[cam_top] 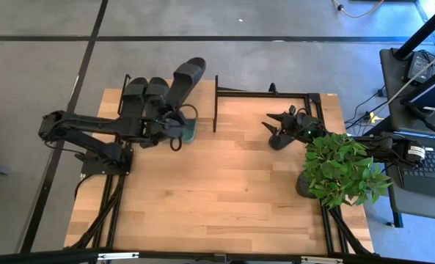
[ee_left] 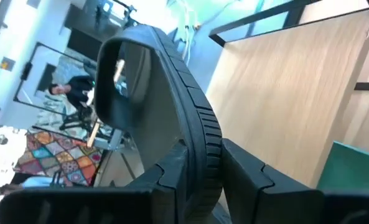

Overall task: Pick and place slides into the shelf
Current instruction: Put the black slipper on the shelf

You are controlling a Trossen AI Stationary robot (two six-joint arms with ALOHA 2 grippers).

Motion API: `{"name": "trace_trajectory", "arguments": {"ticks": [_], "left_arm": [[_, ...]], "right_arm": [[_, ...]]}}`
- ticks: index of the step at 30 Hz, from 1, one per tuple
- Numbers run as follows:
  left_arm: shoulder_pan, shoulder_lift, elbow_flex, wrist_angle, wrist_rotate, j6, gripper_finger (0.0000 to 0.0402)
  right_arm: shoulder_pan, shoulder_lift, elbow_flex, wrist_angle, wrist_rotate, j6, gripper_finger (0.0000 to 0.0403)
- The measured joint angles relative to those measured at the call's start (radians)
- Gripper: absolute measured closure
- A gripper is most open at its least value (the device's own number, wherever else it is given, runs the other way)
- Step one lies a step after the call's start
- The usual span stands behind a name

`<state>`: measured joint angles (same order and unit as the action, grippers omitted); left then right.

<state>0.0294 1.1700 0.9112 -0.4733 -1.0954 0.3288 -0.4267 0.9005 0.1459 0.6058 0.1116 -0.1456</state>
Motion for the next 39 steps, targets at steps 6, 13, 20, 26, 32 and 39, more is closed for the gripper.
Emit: {"name": "trace_trajectory", "arguments": {"ticks": [6,13,20,26,32,39], "left_arm": [[-0.005,0.157,0.16,-0.302,0.004,-0.269,0.0328],[-0.007,0.32,0.298,-0.667,0.044,-0.653,0.0328],[-0.011,0.44,0.388,-0.814,0.071,-0.799,0.0344],[-0.027,0.501,0.407,-0.82,0.113,-0.829,0.0342],[-0.041,0.513,0.407,-0.828,0.141,-0.876,0.0345],[-0.065,0.513,0.407,-0.829,0.168,-0.923,0.0342]], "right_arm": [[0.0,0.0,0.0,-0.011,0.0,0.013,0.0217],[0.0,0.0,0.0,-0.011,0.0,0.013,0.0217],[0.0,0.0,0.0,-0.011,0.0,0.012,0.0217],[0.0,0.0,0.0,-0.012,0.0,0.013,0.0217],[0.0,0.0,0.0,-0.012,0.0,0.014,0.0217],[0.0,0.0,0.0,-0.012,0.0,0.014,0.0217]]}}
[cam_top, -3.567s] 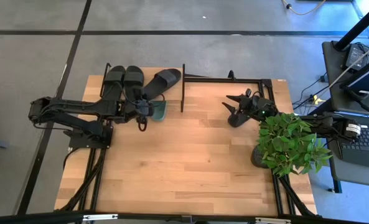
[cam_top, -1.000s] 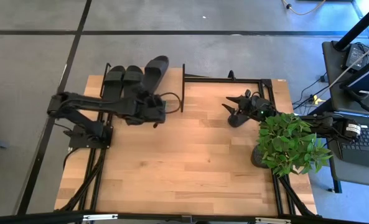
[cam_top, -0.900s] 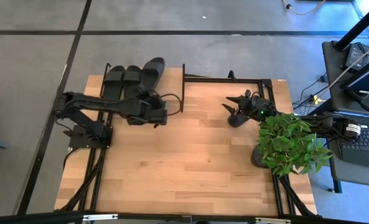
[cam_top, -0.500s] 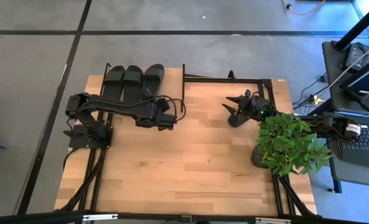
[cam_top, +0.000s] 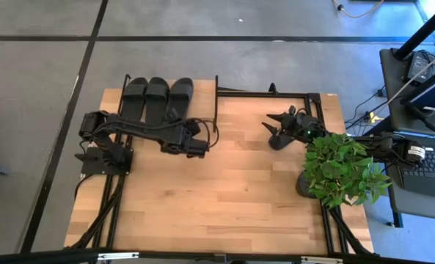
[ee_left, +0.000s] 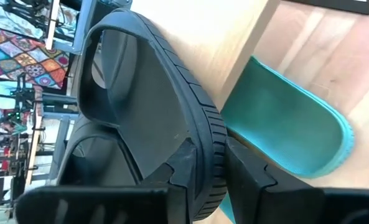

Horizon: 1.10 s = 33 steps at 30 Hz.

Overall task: Pick and place slides into the shelf
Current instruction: Put the black slipper on the shelf

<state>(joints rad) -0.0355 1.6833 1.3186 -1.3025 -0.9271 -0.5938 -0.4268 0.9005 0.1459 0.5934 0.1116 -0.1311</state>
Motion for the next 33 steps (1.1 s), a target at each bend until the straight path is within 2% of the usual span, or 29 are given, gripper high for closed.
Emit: {"name": "trace_trajectory", "arguments": {"ticks": [8,18,28,33], "left_arm": [[-0.01,0.0,0.0,-0.021,0.008,-0.004,0.0348],[-0.005,0.0,0.0,-0.024,0.058,0.001,0.031],[-0.007,0.0,0.0,-0.022,0.062,0.001,0.0291],[-0.006,0.0,0.0,-0.021,0.062,0.001,0.0259]], "right_arm": [[0.0,0.0,0.0,-0.001,0.0,0.023,0.0217],[0.0,0.0,0.0,-0.001,0.0,0.023,0.0217],[0.0,0.0,0.0,-0.001,0.0,0.023,0.0217],[0.0,0.0,0.0,-0.001,0.0,0.022,0.0217]]}}
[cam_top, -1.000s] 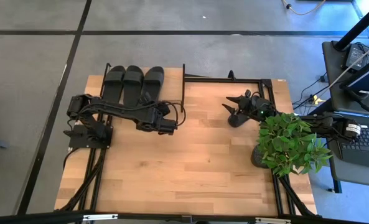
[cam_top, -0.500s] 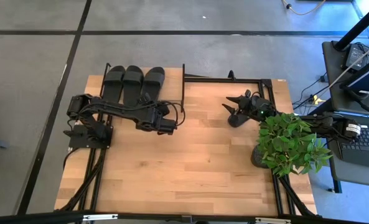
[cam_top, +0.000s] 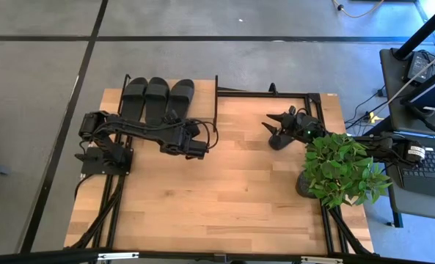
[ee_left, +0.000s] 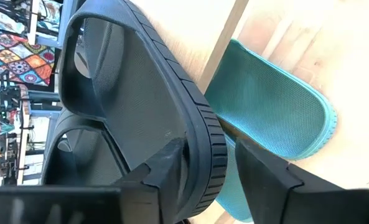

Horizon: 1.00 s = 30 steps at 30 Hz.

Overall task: Pick and place slides into the shelf
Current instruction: Put the black slipper on the shelf

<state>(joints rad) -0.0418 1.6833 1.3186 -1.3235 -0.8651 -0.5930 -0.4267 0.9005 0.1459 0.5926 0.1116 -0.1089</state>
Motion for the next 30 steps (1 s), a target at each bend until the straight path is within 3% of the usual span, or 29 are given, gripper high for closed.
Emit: {"name": "trace_trajectory", "arguments": {"ticks": [6,21,30], "left_arm": [[0.0,0.0,0.0,0.0,-0.006,0.001,0.0227],[0.024,-0.009,0.0,-0.002,-0.001,0.024,0.0225],[0.024,-0.019,0.095,-0.017,0.015,0.061,0.0225]], "right_arm": [[0.0,0.0,0.0,0.0,0.0,0.0,0.0217],[0.0,0.0,0.0,0.0,0.0,0.0,0.0217],[0.0,0.0,0.0,-0.005,0.0,0.0,0.0217]]}}
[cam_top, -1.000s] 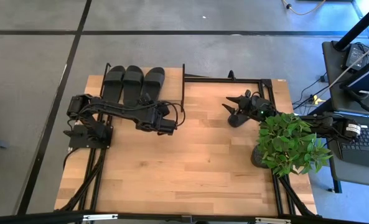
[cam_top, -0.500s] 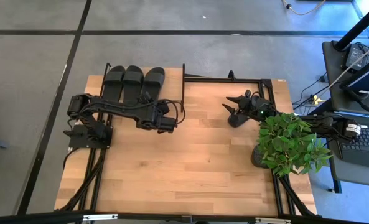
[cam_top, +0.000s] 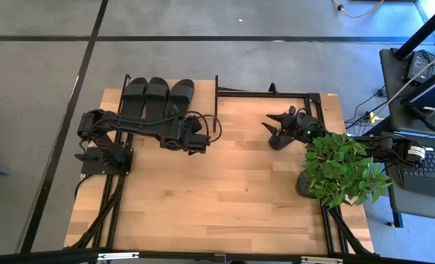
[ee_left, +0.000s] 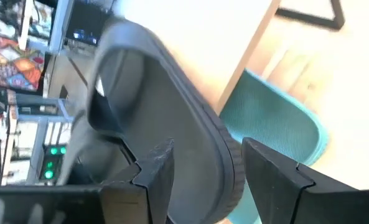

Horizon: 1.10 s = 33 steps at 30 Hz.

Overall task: Pick and place slides into the shelf
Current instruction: Put the black slipper on the shelf

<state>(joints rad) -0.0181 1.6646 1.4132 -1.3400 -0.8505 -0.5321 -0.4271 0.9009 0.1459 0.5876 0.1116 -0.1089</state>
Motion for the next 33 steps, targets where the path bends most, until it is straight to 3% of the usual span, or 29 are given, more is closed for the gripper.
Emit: {"name": "trace_trajectory", "arguments": {"ticks": [8,12,17,20,24,30,33], "left_arm": [[0.009,-0.001,0.079,0.008,0.006,0.051,0.0225],[0.043,-0.021,0.085,0.135,0.029,0.152,0.0225],[0.134,-0.042,0.084,0.337,0.246,0.362,0.0225],[0.201,-0.058,0.087,0.426,0.317,0.455,0.0225],[0.292,-0.066,0.085,0.462,0.345,0.496,0.0225],[0.411,-0.053,0.074,0.522,0.616,0.541,0.0225],[0.434,-0.053,0.067,0.542,0.631,0.547,0.0225]], "right_arm": [[0.0,0.0,0.0,-0.049,0.0,0.0,0.0217],[0.0,0.0,0.0,-0.048,0.0,-0.002,0.0217],[0.0,0.0,0.0,-0.042,0.0,-0.004,0.0217],[0.0,0.0,0.0,-0.041,0.0,-0.005,0.0217],[0.0,-0.001,0.0,-0.04,0.0,-0.008,0.0217],[-0.001,-0.001,0.0,-0.038,0.0,-0.008,0.0217],[-0.001,-0.001,0.0,-0.038,0.0,-0.008,0.0217]]}}
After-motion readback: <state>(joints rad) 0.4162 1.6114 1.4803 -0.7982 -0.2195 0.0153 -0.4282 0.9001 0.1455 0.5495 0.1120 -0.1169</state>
